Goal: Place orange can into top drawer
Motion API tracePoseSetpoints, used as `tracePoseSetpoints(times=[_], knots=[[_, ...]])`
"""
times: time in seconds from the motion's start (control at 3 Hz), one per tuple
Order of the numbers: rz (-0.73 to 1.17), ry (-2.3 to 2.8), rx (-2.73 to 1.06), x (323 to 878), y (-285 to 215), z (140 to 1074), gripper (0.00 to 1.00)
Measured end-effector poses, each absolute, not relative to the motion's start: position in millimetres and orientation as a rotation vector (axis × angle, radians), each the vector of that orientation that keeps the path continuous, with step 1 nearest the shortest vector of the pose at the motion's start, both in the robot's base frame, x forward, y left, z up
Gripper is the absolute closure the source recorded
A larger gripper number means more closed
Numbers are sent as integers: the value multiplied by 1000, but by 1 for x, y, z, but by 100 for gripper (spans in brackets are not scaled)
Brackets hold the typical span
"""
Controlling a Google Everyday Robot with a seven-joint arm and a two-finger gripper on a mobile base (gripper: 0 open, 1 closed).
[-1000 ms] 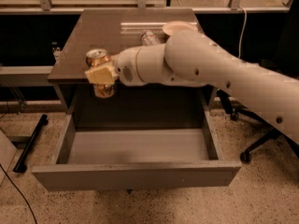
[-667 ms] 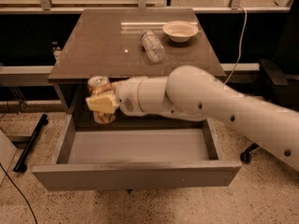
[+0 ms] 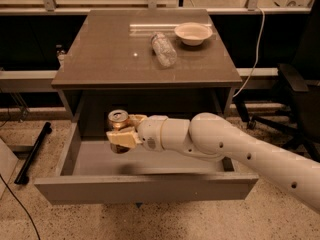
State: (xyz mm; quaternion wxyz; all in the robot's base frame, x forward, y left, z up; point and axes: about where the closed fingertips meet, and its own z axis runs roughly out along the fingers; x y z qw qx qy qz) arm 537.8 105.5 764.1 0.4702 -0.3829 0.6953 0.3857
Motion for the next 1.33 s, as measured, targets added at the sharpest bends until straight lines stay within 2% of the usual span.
tracePoseSetpoints(times=[0.67, 1.33], knots=[[934, 1736, -936, 536, 106, 757, 100], [881, 1777, -982, 545, 87, 721, 100]])
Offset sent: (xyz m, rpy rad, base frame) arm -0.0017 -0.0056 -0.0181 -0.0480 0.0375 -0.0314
